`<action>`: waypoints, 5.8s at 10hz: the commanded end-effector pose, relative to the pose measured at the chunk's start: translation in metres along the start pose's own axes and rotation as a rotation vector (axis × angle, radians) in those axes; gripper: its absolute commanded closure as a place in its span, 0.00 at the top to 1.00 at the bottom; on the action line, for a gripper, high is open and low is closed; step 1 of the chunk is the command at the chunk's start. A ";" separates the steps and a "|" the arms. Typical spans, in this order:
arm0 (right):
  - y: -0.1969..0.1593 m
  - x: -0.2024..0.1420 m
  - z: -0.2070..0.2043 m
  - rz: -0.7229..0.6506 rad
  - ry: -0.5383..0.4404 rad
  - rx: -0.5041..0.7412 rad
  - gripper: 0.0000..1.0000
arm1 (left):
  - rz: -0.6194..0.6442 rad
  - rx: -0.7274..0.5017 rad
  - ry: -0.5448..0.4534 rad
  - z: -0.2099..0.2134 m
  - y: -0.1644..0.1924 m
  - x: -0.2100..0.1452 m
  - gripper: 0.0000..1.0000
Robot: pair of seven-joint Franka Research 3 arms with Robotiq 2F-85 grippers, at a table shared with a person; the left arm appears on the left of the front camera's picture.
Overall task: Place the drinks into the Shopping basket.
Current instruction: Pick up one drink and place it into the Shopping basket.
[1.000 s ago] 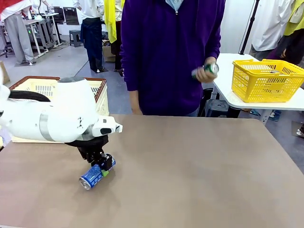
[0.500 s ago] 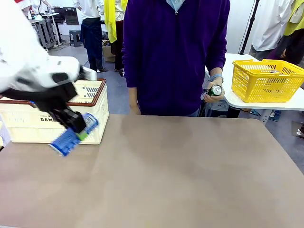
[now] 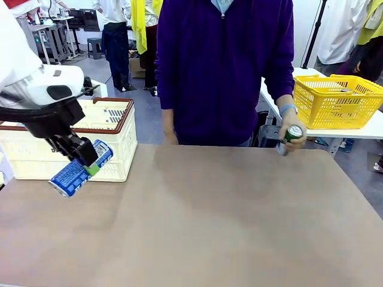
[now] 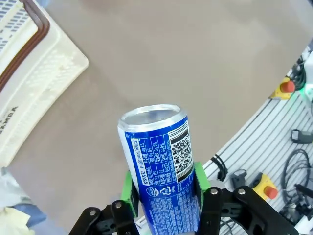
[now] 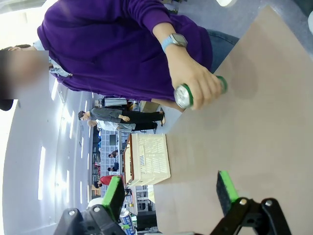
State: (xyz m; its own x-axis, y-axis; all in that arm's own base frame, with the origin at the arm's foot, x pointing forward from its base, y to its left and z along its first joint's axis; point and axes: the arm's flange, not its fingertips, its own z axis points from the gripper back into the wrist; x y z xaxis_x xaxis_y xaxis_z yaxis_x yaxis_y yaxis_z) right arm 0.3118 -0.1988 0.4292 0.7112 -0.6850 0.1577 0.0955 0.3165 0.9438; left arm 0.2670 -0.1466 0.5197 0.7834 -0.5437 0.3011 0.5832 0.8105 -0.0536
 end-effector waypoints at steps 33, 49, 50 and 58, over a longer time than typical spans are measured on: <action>0.026 -0.007 0.093 0.081 -0.202 0.034 1.00 | 0.571 0.094 0.115 -0.147 0.279 0.155 1.00; 0.026 -0.007 0.093 0.081 -0.202 0.034 1.00 | 0.262 -0.696 -0.434 -0.004 0.220 -0.132 1.00; 0.026 -0.007 0.093 0.081 -0.202 0.034 1.00 | 0.262 -0.696 -0.434 -0.004 0.220 -0.132 1.00; 0.071 0.007 0.037 0.362 0.026 -0.213 1.00 | 0.262 -0.696 -0.434 -0.004 0.220 -0.132 1.00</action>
State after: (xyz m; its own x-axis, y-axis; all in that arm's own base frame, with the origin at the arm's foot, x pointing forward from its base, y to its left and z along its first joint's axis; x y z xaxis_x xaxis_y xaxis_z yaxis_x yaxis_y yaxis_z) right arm 0.2684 -0.2255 0.4916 0.6505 -0.6637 0.3692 0.0327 0.5102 0.8594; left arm 0.2935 0.1044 0.4627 0.8411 -0.1288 0.5253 0.5092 0.5161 -0.6887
